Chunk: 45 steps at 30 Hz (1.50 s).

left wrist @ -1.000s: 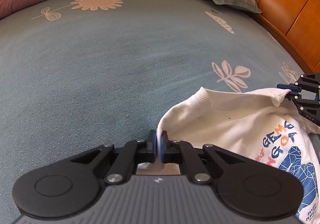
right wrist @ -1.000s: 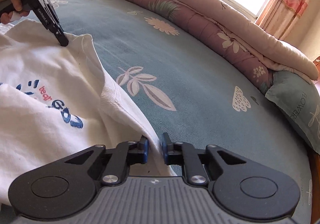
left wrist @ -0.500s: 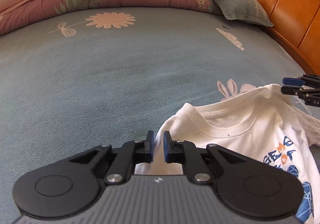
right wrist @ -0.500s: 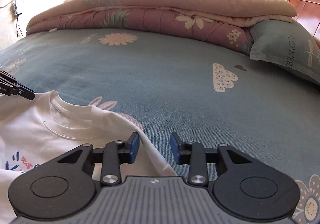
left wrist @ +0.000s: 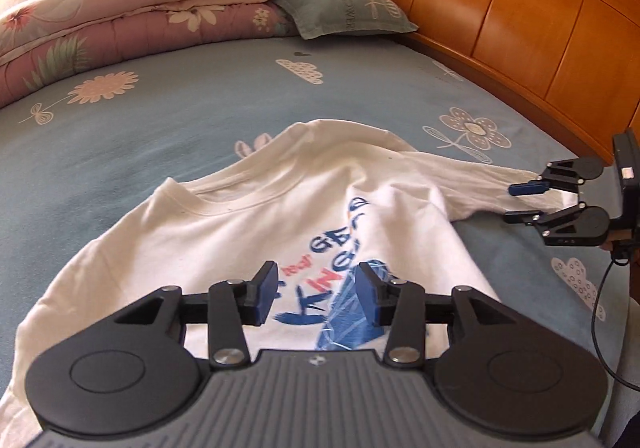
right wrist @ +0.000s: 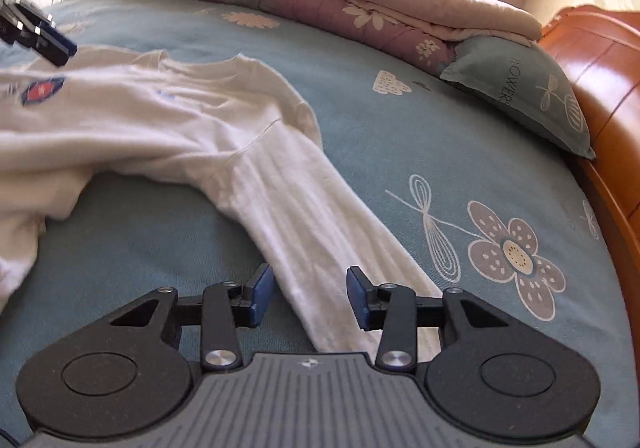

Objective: Fold clothes
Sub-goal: 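Grasp the other sleeve with the right gripper, stretch it outward, release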

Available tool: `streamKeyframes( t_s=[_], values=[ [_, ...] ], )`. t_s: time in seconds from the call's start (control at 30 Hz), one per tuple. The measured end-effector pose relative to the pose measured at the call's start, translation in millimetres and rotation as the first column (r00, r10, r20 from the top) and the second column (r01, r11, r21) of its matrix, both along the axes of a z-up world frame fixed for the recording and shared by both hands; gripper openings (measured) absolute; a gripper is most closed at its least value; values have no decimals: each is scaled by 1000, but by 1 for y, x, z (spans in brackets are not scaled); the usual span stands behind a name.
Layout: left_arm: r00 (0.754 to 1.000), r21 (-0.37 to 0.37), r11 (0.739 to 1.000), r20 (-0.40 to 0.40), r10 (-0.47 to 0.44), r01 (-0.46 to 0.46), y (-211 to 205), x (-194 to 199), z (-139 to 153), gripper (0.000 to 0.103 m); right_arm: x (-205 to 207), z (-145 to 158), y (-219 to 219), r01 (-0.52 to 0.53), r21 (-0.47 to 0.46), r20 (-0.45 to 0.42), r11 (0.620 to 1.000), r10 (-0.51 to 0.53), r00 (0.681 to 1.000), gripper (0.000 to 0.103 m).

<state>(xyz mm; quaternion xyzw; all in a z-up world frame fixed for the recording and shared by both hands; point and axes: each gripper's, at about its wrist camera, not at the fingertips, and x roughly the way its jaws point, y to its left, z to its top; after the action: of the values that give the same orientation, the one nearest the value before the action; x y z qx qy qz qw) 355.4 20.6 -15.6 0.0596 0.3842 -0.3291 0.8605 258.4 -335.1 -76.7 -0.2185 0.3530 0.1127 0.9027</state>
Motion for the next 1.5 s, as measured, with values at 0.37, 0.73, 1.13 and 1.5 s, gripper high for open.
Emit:
streamKeyframes(
  t_s=[0.37,0.73,1.13,1.5],
  values=[
    [999,-32,999,-50,-14,12,-26,-40,9,43,-19,7,28,-118,36,-105,992,122,987,9],
    [998,-18,998,-13,-56,56,-64,-64,17,50,-44,66,-46,43,294,-19,955,-39,999,25],
    [995,-109,991,-50,-82,76,-107,-86,9,57,-59,64,-163,283,381,9,880,-310,951,37],
    [992,-130,991,-114,-55,40,-123,-86,-9,57,20,10,-80,117,404,-119,907,-75,990,39]
  ],
)
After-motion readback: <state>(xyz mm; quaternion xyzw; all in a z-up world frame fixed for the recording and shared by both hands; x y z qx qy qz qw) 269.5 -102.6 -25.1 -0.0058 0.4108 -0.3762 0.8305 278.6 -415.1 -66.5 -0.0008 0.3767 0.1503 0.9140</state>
